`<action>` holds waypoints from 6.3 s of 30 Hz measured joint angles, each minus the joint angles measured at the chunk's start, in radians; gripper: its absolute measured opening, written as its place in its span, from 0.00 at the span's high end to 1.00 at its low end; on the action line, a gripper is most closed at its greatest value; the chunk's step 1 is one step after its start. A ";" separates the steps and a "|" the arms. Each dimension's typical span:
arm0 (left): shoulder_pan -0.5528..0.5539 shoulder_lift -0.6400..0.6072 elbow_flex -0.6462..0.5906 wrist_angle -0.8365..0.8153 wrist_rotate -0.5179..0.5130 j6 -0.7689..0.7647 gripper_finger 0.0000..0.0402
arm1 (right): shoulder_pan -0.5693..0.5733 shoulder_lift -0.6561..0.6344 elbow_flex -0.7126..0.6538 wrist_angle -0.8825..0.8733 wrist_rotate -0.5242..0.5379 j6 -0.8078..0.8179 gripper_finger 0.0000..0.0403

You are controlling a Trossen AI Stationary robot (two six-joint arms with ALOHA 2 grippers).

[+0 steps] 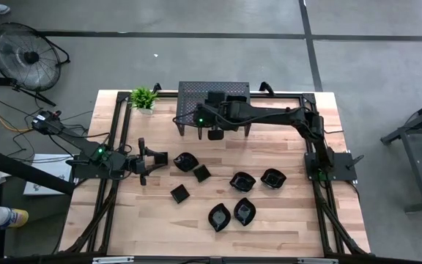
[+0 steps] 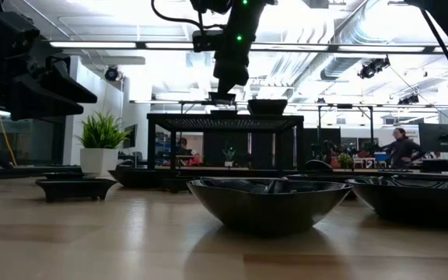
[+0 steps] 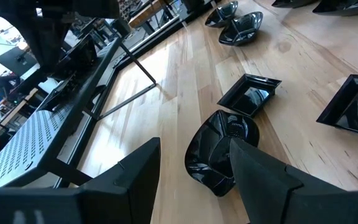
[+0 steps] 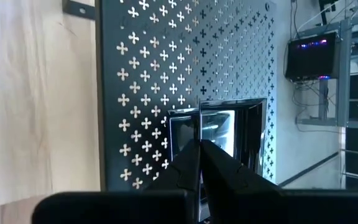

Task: Pick & Place Mini shaped plates
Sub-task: Stack the square plate on top of the square plate on the shelf

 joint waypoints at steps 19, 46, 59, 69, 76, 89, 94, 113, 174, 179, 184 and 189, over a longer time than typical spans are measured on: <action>0.000 0.000 0.000 0.000 0.000 0.000 0.53 | -0.020 0.000 0.000 0.001 -0.046 0.035 0.98; 0.000 0.000 0.000 0.000 0.000 0.000 0.53 | -0.040 0.001 -0.007 -0.015 -0.088 0.036 0.98; 0.000 0.000 0.000 0.000 0.000 0.000 0.53 | -0.040 0.001 -0.007 -0.015 -0.085 0.036 0.90; 0.000 0.000 0.000 0.000 0.000 0.000 0.53 | -0.040 0.001 -0.007 -0.014 -0.086 0.039 0.83; 0.000 0.000 0.000 0.000 0.000 0.000 0.53 | -0.007 0.001 -0.007 -0.020 -0.051 0.039 0.83; 0.000 0.000 0.000 0.000 0.000 0.000 0.53 | 0.171 0.001 -0.006 -0.029 -0.143 0.198 0.83; 0.000 0.000 0.000 0.000 0.000 0.000 0.53 | 0.246 0.001 -0.006 -0.008 -0.214 0.276 0.83; 0.000 0.006 0.000 -0.002 0.000 0.000 0.53 | 0.416 0.131 -0.006 0.014 -0.276 0.332 0.83; 0.000 0.006 0.000 0.000 0.000 0.000 0.53 | 0.375 0.191 -0.208 0.237 -0.276 0.057 0.72; 0.000 0.007 0.000 0.000 0.000 0.000 0.53 | 0.372 0.191 -0.208 0.237 -0.281 0.054 0.72; 0.000 0.007 0.000 0.000 0.000 0.000 0.53 | 0.365 0.191 -0.208 0.237 -0.309 0.050 0.72; 0.000 0.006 0.000 0.000 0.000 0.000 0.53 | 0.359 0.191 -0.208 0.235 -0.308 0.045 0.72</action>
